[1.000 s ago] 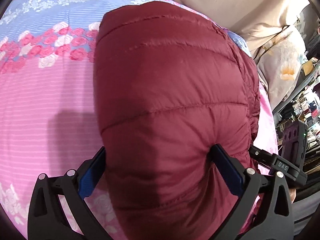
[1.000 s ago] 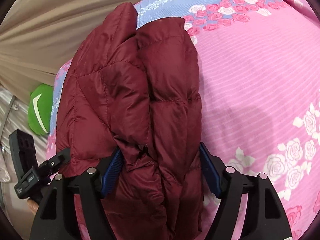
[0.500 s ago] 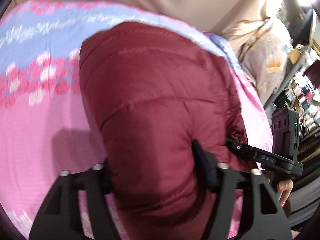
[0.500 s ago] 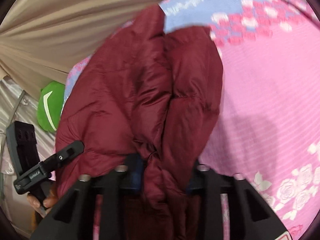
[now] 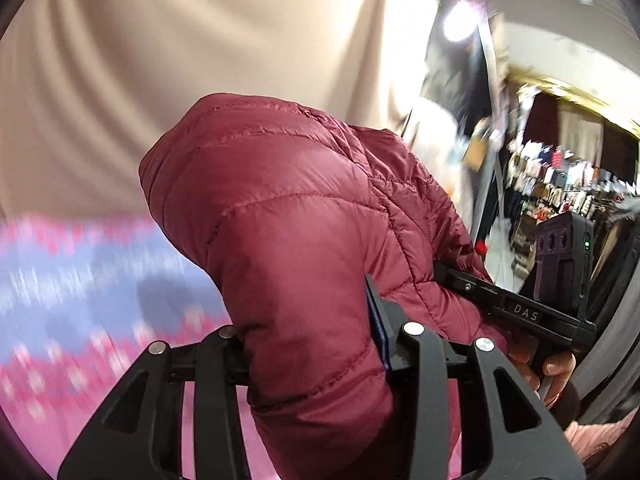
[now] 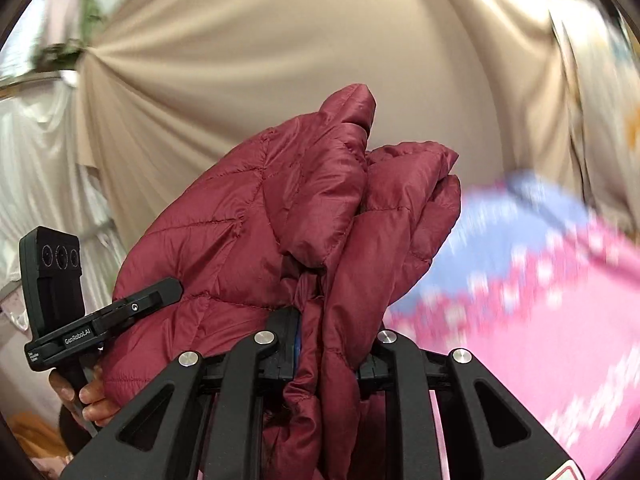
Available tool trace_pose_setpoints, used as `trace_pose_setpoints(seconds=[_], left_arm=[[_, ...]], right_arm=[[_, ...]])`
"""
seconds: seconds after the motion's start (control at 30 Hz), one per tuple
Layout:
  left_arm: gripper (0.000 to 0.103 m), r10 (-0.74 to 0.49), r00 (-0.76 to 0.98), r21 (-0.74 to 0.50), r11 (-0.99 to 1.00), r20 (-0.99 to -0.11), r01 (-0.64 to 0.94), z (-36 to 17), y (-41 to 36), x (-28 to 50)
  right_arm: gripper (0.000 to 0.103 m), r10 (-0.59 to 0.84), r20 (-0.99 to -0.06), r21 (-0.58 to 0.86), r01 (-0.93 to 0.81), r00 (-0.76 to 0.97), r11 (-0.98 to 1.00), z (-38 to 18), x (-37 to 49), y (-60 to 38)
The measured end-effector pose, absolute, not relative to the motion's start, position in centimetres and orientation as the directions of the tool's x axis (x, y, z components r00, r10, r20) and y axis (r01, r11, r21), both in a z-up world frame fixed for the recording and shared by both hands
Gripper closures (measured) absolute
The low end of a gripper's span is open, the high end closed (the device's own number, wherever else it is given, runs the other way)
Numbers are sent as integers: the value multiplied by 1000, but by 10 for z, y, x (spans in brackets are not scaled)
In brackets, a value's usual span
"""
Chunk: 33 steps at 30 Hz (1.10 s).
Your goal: Fold large clothes
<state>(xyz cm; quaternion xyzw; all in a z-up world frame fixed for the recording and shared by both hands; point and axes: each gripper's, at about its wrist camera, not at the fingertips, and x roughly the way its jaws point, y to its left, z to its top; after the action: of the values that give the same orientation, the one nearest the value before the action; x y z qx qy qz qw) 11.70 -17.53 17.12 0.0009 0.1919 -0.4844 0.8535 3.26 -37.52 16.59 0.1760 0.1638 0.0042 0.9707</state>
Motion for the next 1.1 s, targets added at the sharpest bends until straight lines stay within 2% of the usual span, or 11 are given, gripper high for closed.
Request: trace_pose_setpoints(seconds=[0.17, 0.27, 0.37, 0.5, 0.57, 0.63, 0.67, 0.73, 0.8, 0.9, 1.1], left_arm=[[64, -823, 548, -58, 561, -148, 826, 215, -133, 107], [62, -800, 583, -49, 594, -143, 803, 218, -114, 127], [62, -763, 611, -65, 635, -212, 770, 197, -103, 169], [55, -685, 628, -123, 706, -369, 698, 123, -95, 248], [37, -591, 662, -147, 786, -461, 601, 69, -93, 284], [37, -413, 698, -90, 888, -585, 450, 6, -88, 309], [38, -387, 685, -80, 897, -617, 436, -9, -82, 311], [37, -399, 673, -95, 892, -623, 442, -21, -66, 301], [32, -417, 677, -115, 888, -607, 444, -12, -58, 283], [31, -446, 640, -124, 867, -626, 483, 3, -56, 256], [30, -343, 627, 41, 857, -699, 514, -28, -85, 218]], right_arm=[[84, 102, -171, 268, -54, 980, 962, 218, 46, -333], [82, 141, -176, 279, -88, 974, 956, 219, 84, -317], [81, 172, -244, 324, -87, 955, 942, 197, 129, -312], [75, 216, -420, 407, -31, 882, 913, 110, 209, -302], [69, 216, -550, 434, 55, 807, 899, 44, 245, -301], [71, 175, -686, 403, 169, 706, 899, -16, 263, -299], [71, 165, -712, 394, 194, 683, 898, -32, 259, -303], [70, 184, -675, 436, 185, 714, 881, -41, 236, -310], [66, 136, -658, 415, 206, 740, 886, -29, 214, -315], [63, 131, -654, 399, 192, 745, 896, -11, 194, -310], [55, 167, -701, 364, 146, 693, 920, -15, 194, -291]])
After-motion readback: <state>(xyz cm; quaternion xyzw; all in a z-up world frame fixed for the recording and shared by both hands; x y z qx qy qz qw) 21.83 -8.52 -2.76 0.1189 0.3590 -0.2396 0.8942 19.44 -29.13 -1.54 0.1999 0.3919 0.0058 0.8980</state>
